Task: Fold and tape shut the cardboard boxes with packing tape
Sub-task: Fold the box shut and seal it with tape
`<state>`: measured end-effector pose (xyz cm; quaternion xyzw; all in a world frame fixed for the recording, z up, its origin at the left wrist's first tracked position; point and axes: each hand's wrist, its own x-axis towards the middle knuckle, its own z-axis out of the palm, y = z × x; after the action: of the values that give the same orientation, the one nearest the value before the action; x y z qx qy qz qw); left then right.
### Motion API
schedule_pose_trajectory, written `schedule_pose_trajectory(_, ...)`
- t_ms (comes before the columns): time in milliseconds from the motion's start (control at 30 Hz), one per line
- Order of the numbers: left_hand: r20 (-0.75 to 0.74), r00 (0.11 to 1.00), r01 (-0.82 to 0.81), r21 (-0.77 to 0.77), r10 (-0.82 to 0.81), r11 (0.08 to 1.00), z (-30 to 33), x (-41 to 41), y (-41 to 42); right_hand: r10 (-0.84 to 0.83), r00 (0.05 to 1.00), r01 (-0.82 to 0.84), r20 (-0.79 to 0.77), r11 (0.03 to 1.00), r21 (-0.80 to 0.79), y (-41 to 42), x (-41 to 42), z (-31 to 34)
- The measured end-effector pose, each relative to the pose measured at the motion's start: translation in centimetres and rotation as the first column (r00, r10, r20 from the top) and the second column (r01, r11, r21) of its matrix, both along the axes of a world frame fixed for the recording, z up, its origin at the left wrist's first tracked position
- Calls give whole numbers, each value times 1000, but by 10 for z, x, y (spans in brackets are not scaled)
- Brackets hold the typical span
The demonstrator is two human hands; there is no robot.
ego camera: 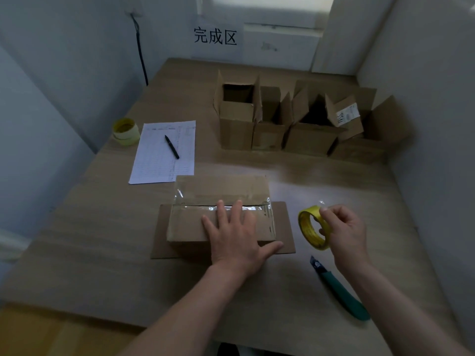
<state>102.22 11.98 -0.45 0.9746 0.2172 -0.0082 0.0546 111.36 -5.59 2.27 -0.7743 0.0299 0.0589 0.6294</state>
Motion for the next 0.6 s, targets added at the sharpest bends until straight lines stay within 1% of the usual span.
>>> schedule_pose_trajectory(167,14,998,-63,-84,64,994,6,5,-12,20,1000,-20,1,1000,1,-1,0,-1)
schedule_pose_trajectory(300,6,1000,-22,-70,23,997,1,-20,-3,50,999,-50,4,999,-6,1,0,-3)
schedule_pose_trajectory(400,37,999,40,-81,-37,996,-2,-48,19,96,995,-96,13,995,-20,6,-2,-2)
schedule_pose_trajectory(467,74,994,88,-130,-79,988,-4,-70,45,174,984,-172,28,984,-52,11,-6,1)
schedule_pose_trajectory(533,116,988,123,-208,-101,970,-5,-90,75,305,952,-300,40,949,-96,19,-10,8)
schedule_pose_trajectory(567,130,987,127,-243,-98,962,-2,-97,90,398,917,-392,29,912,-118,24,-13,12)
schedule_pose_trajectory(600,137,987,117,-270,-82,956,2,-102,102,509,861,-503,4,851,-151,30,-17,16)
